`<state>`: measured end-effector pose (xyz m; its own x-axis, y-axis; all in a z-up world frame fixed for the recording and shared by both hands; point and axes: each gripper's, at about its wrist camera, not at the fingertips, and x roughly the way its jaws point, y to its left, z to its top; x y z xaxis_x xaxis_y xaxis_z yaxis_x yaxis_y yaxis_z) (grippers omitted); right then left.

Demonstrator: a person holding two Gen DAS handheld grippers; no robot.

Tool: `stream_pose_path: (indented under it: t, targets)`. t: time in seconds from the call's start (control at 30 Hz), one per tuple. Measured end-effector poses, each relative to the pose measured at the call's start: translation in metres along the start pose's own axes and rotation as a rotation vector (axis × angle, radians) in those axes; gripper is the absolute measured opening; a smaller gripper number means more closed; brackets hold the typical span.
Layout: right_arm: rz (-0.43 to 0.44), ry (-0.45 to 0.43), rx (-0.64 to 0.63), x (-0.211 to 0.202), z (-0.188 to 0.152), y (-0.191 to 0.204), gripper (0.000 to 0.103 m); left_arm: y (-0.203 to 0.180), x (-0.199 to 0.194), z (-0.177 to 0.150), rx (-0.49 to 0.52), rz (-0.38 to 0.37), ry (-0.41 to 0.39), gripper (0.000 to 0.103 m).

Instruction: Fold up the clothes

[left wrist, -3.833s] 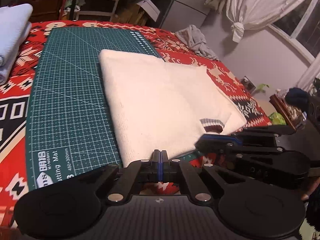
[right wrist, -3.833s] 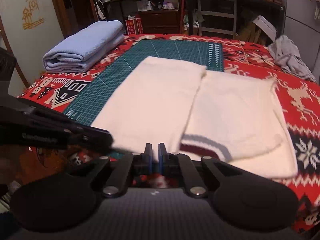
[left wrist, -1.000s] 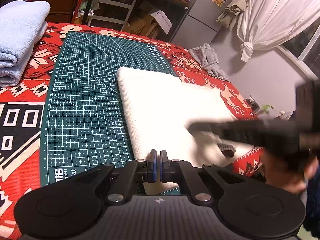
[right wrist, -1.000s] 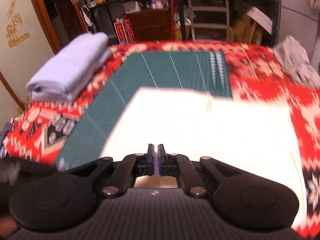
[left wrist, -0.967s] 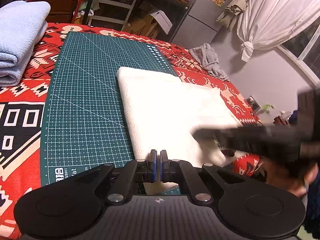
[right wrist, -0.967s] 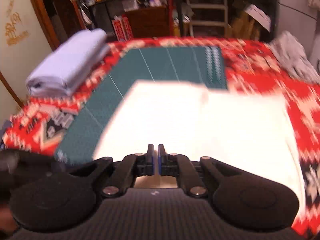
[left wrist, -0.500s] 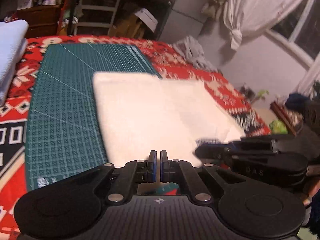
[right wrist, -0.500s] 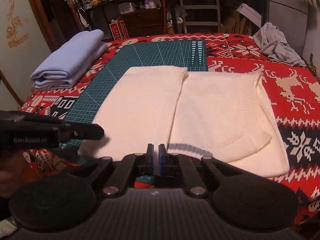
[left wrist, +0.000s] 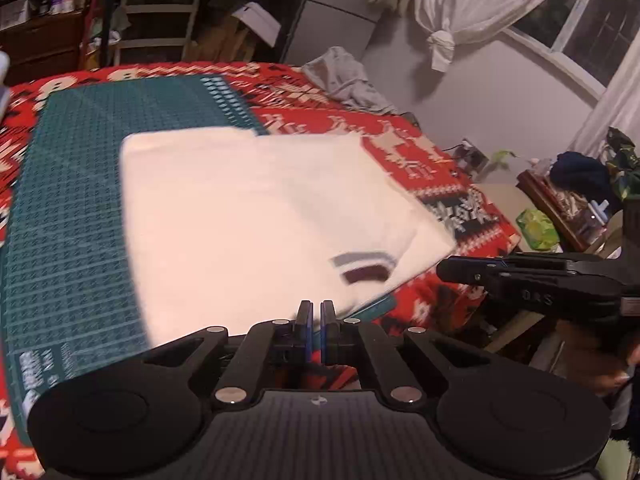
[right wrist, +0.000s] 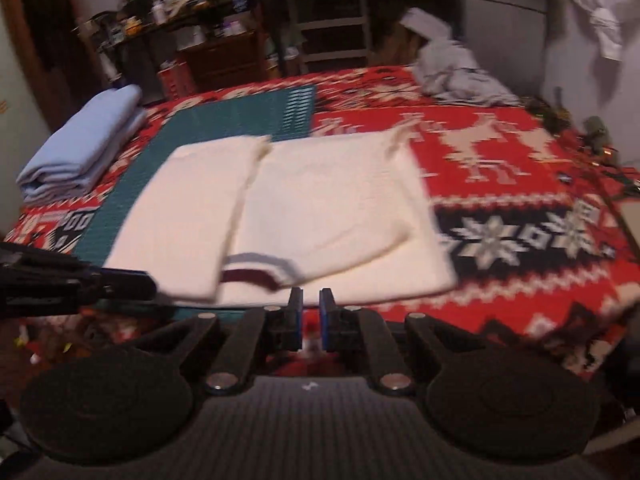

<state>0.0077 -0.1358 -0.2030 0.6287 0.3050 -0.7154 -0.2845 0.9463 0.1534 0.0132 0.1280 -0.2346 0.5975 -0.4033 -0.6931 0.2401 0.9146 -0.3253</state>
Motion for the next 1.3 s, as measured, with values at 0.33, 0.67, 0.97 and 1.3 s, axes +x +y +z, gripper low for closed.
stream_pose_path:
  t: [0.33, 0.67, 0.97, 1.3]
  targets:
    - [-0.11, -0.053, 0.149, 0.017, 0.0, -0.06, 0.022, -0.033, 0.032, 0.019, 0.055, -0.018, 0.042, 0.002]
    - [-0.061, -0.074, 0.19, 0.026, 0.0, -0.061, 0.007, -0.047, 0.056, 0.043, 0.007, -0.047, 0.065, 0.002]
    - [0.051, -0.152, 0.09, -0.003, 0.015, -0.032, 0.007, -0.066, 0.065, 0.094, -0.004, -0.107, 0.017, 0.051]
    - [0.137, -0.152, -0.001, -0.008, 0.012, 0.002, 0.007, -0.067, 0.121, 0.13, -0.043, -0.07, 0.21, 0.054]
